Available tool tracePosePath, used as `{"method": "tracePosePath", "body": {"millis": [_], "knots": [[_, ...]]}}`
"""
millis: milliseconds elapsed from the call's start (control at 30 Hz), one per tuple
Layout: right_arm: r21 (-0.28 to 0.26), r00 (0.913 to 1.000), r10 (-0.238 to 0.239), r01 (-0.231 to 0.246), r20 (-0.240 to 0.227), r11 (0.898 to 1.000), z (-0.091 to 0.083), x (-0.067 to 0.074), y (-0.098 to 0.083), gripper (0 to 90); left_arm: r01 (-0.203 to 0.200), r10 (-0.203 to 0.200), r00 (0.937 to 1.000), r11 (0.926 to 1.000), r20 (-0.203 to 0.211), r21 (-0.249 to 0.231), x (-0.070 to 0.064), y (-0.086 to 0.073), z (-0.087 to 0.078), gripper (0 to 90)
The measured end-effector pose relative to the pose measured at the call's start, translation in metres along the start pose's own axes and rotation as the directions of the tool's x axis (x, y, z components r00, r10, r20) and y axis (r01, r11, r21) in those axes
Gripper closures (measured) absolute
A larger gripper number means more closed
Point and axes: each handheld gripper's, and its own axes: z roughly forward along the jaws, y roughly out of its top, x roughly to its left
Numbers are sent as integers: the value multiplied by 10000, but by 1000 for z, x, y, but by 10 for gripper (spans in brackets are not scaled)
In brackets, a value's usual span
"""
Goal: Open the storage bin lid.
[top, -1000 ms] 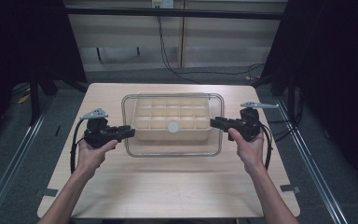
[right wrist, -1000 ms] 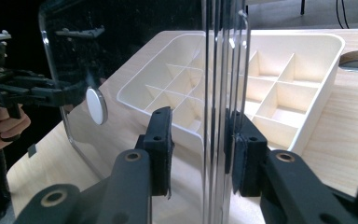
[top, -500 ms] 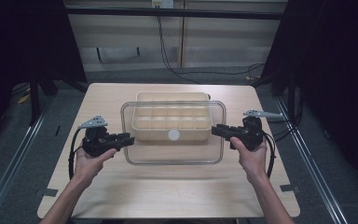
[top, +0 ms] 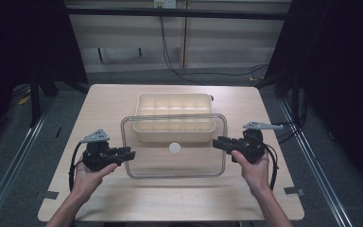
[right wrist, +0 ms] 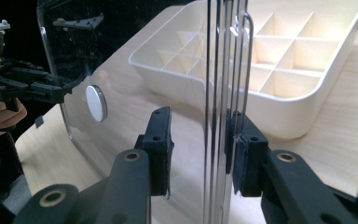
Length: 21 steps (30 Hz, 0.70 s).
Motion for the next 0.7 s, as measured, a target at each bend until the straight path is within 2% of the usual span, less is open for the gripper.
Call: {"method": "tracePosePath", "body": {"millis": [300, 567, 700], "knots": [[233, 9998, 121, -117, -168, 9997, 1, 7, -17, 646, 238, -238, 9996, 9997, 139, 34, -4, -16, -7, 662], [407, 9996, 243, -236, -171, 9989, -2, 9, -32, 646, 221, -232, 9995, 9986, 231, 477, -9, -26, -4, 664], [599, 9988, 447, -433, -217, 9973, 0, 8, -41, 645, 226, -248, 9993, 9971, 289, 729, -10, -32, -4, 664]]}}
